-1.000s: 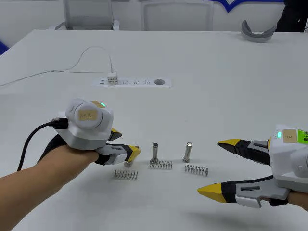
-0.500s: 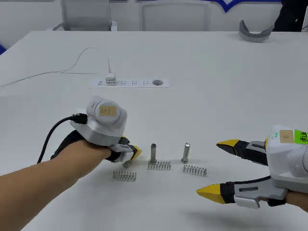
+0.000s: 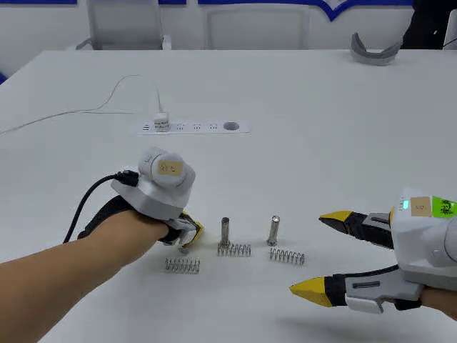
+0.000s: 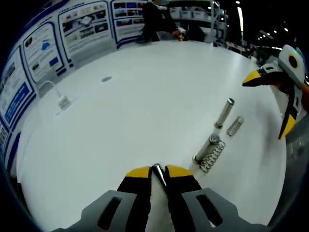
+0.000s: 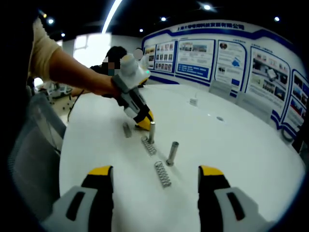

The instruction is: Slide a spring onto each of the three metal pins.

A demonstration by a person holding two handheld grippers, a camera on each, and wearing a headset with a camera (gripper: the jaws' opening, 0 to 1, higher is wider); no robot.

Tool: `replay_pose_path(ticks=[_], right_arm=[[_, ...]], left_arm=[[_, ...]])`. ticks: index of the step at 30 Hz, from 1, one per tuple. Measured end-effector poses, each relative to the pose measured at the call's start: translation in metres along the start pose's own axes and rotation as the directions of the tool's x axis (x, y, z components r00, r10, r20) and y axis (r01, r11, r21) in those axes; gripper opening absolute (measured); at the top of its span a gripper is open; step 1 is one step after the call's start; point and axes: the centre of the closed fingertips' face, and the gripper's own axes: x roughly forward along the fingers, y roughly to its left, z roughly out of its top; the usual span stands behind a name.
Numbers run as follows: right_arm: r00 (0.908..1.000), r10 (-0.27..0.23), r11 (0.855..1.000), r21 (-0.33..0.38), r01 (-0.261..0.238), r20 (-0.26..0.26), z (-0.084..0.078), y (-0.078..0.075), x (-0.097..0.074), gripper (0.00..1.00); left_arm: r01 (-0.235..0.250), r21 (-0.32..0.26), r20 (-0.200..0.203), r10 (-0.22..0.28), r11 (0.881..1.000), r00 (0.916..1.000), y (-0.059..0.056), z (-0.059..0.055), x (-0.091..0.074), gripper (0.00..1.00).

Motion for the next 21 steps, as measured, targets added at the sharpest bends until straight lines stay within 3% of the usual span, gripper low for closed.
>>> replay_pose_path(ticks=[21], right_arm=[[1.0000,-0.003,1.000,0.007,0.003,0.002,-0.0012,-0.0008,-0.0003,0.73]], left_arm=[[0.006,0.052,-0.069,-0.003,0.999,0.9976,0.0026,-0.0006,0.0040,0.10]])
